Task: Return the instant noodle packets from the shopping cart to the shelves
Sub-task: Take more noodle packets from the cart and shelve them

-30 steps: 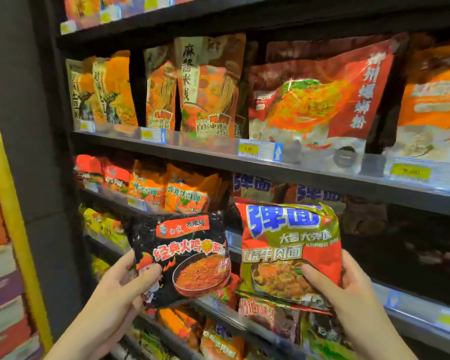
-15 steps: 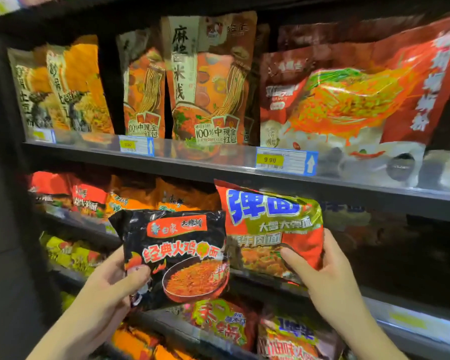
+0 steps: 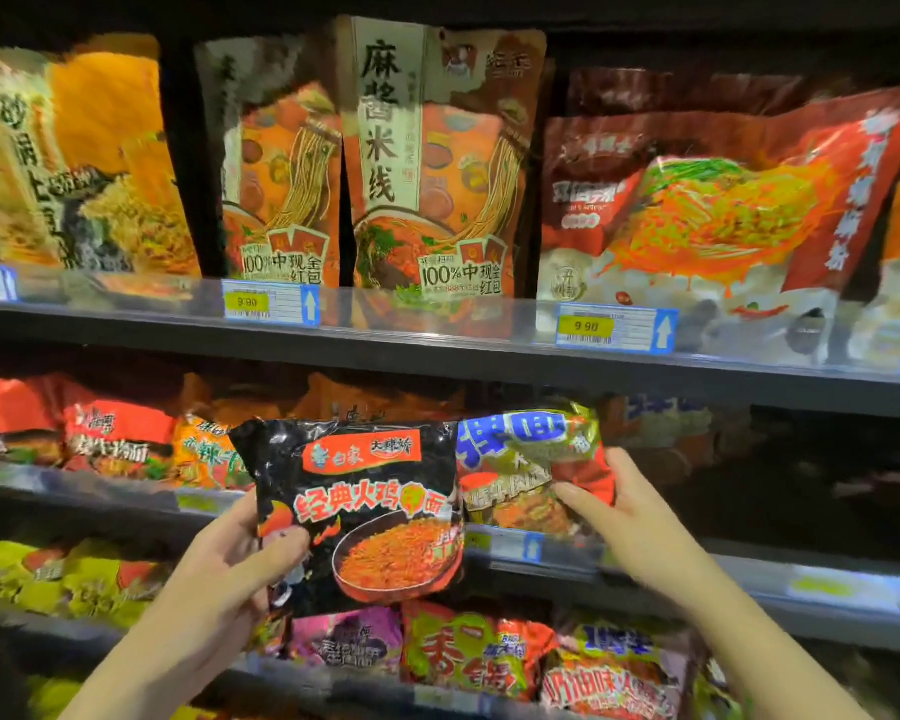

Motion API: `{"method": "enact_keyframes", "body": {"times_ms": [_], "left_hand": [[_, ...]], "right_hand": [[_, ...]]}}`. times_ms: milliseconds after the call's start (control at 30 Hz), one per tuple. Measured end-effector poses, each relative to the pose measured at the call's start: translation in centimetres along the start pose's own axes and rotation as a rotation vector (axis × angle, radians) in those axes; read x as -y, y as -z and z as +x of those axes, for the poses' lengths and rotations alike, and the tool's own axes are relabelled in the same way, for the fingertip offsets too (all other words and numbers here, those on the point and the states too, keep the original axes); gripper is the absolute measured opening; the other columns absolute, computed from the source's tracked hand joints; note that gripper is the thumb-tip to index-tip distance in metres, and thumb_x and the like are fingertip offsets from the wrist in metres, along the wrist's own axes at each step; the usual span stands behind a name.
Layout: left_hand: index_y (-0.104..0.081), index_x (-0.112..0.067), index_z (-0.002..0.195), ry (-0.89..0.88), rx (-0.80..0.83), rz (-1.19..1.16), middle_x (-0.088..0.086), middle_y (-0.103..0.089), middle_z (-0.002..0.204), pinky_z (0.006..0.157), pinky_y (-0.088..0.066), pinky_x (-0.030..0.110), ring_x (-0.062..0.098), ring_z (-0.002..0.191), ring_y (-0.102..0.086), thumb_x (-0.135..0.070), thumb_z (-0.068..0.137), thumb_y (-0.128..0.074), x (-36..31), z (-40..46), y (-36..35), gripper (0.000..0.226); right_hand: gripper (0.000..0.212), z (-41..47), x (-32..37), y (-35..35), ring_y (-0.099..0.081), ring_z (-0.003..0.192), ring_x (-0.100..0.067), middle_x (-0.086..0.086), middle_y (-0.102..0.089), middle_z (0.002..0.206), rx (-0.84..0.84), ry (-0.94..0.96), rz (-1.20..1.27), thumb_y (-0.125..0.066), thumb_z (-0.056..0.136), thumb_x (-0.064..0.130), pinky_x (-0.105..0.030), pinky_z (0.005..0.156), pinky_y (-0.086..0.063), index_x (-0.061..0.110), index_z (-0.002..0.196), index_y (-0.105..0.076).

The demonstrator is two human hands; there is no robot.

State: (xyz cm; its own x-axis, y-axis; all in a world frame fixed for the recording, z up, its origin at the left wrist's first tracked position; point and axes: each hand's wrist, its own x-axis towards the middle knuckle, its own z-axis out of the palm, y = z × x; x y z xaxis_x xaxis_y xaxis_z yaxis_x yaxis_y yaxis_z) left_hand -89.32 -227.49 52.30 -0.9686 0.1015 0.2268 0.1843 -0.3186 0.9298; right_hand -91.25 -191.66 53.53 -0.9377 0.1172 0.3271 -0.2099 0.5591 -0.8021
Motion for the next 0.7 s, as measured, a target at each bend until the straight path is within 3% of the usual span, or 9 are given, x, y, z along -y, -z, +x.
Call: {"method": "enact_keyframes", "body": {"times_ms": [67,100,200,267,333,400,500,567,700], "left_hand": [[-0.077,-0.024,0.112,-0.013,0.018,0.01,0.02,-0.072,0.12,0.107,-0.046,0.055,0.04,0.115,-0.066,-0.034,0.057,-0.099,0.1,0.2,0.4,0.061],[-0.076,-0.02,0.114,-0.002,0.031,-0.002,0.02,-0.073,0.12,0.099,-0.053,0.05,0.035,0.11,-0.07,-0.02,0.07,-0.087,0.2,0.3,0.6,0.045],[-0.067,-0.011,0.122,0.039,0.086,0.006,0.019,-0.075,0.115,0.075,-0.064,0.033,0.027,0.097,-0.076,-0.003,0.077,-0.062,0.5,0.2,0.8,0.045],[-0.066,-0.01,0.122,0.057,0.12,0.011,0.02,-0.075,0.114,0.074,-0.063,0.036,0.026,0.094,-0.076,-0.005,0.078,-0.062,0.6,0.0,0.9,0.044],[-0.069,-0.011,0.12,0.071,0.14,-0.005,0.024,-0.072,0.115,0.087,-0.057,0.046,0.029,0.098,-0.074,-0.013,0.079,-0.071,0.6,-0.2,0.7,0.041],[-0.072,-0.017,0.118,0.103,0.176,-0.007,0.035,-0.063,0.12,0.1,-0.048,0.057,0.037,0.103,-0.067,-0.034,0.069,-0.094,0.8,-0.4,0.8,0.057],[-0.072,-0.018,0.118,0.129,0.223,-0.021,0.041,-0.052,0.126,0.103,-0.04,0.061,0.046,0.108,-0.059,-0.046,0.053,-0.1,1.2,-0.2,0.6,0.077],[-0.072,-0.021,0.12,0.138,0.23,-0.015,0.036,-0.056,0.129,0.105,-0.038,0.062,0.05,0.114,-0.059,-0.048,0.053,-0.099,1.5,0.1,0.0,0.077],[-0.071,-0.022,0.12,0.123,0.287,-0.025,0.037,-0.054,0.128,0.097,-0.036,0.057,0.043,0.11,-0.056,-0.049,0.059,-0.096,1.9,0.9,-1.8,0.072]], "right_hand": [[0.025,0.5,0.1,-0.2,-0.072,0.093,-0.015,0.001,-0.074,0.096,-0.011,-0.07,0.0,-0.074,0.093,0.034,-0.032,0.086,-0.058,0.023,0.108,-0.058],[0.027,0.8,0.1,-0.2,-0.072,0.095,-0.014,0.001,-0.074,0.1,0.005,-0.097,0.001,-0.074,0.093,0.035,-0.035,0.089,-0.059,0.022,0.109,-0.057],[0.037,1.3,-0.1,-0.1,-0.073,0.098,-0.01,0.006,-0.075,0.108,0.095,-0.137,-0.137,-0.076,0.088,0.049,-0.043,0.092,-0.059,0.027,0.113,-0.061],[0.044,1.0,-0.3,-0.2,-0.071,0.097,-0.008,0.013,-0.075,0.108,0.14,-0.185,-0.351,-0.072,0.083,0.063,-0.042,0.094,-0.057,0.031,0.112,-0.065],[0.046,0.7,-0.4,-0.3,-0.071,0.092,-0.01,0.012,-0.074,0.101,0.131,-0.262,-0.453,-0.068,0.083,0.069,-0.042,0.091,-0.058,0.028,0.105,-0.066],[0.041,0.3,0.2,-0.5,-0.07,0.087,-0.011,0.01,-0.074,0.094,0.108,-0.267,-0.465,-0.067,0.086,0.067,-0.041,0.088,-0.058,0.028,0.099,-0.066],[0.028,-0.7,1.8,-0.3,-0.068,0.086,-0.006,0.013,-0.072,0.093,0.11,-0.224,-0.425,-0.07,0.087,0.06,-0.031,0.081,-0.056,0.035,0.098,-0.064],[0.041,-1.7,2.5,0.1,-0.067,0.094,-0.005,0.015,-0.073,0.105,0.07,-0.201,-0.42,-0.073,0.082,0.064,-0.03,0.083,-0.055,0.037,0.11,-0.064],[0.093,-4.3,3.4,1.4,-0.052,0.137,-0.016,0.009,-0.054,0.15,-0.033,-0.144,-0.47,-0.075,0.074,0.07,-0.046,0.114,-0.044,0.031,0.152,-0.043]]}}
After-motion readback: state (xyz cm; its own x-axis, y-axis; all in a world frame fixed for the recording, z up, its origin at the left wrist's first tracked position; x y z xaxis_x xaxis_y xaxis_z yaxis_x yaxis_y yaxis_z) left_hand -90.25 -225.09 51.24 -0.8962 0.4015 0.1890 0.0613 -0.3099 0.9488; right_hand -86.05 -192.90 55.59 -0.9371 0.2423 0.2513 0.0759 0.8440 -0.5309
